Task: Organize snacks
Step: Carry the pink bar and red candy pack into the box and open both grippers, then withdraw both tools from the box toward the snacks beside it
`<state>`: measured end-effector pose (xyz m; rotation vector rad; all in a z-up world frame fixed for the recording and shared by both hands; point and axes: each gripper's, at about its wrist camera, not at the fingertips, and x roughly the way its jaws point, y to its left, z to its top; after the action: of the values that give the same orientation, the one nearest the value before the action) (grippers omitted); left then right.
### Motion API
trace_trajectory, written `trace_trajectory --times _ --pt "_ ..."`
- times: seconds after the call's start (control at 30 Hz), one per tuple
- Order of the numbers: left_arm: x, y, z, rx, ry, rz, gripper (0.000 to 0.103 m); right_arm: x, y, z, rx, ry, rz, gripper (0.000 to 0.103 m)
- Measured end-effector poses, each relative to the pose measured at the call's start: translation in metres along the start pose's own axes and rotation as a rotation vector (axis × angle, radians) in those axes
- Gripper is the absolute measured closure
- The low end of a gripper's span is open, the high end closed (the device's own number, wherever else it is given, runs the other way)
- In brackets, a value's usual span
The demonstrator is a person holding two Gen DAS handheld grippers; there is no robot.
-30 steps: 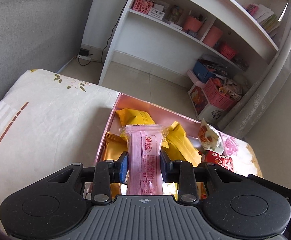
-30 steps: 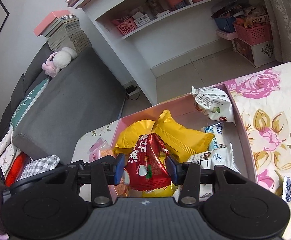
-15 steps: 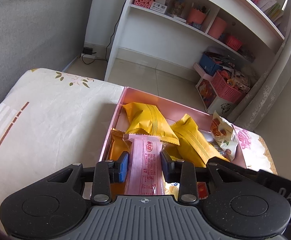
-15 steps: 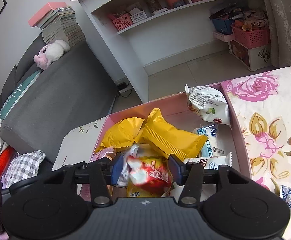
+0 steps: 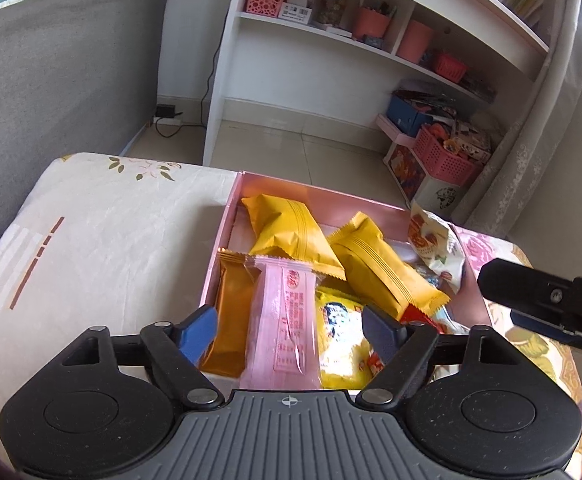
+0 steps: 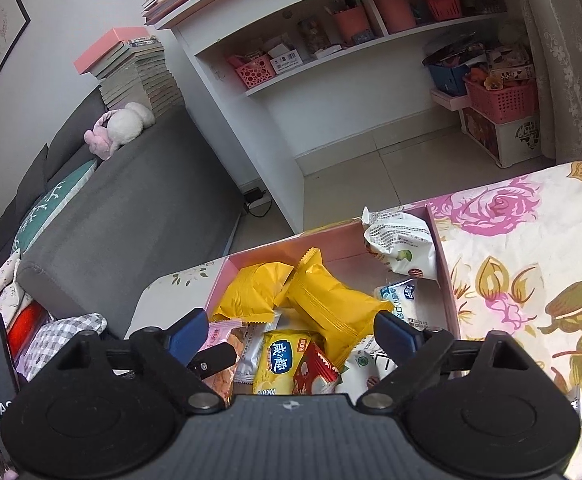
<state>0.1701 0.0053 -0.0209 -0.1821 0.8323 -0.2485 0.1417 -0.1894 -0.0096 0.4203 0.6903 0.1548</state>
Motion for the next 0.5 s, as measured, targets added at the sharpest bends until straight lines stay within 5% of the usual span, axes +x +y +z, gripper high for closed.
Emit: trace_trajectory --times 0.2,0.5 --pt "-0.018 -0.01 -0.007 0.065 -0.003 -0.02 0.009 -0.021 -0.003 -0.001 -0.051 -0.017 -0.005 0.009" --pt "-0.039 -0.02 -0.025 0.161 0.016 -0.044 0.006 -0.05 -0.01 -0.011 -0.156 -0.031 -0.029 0.006"
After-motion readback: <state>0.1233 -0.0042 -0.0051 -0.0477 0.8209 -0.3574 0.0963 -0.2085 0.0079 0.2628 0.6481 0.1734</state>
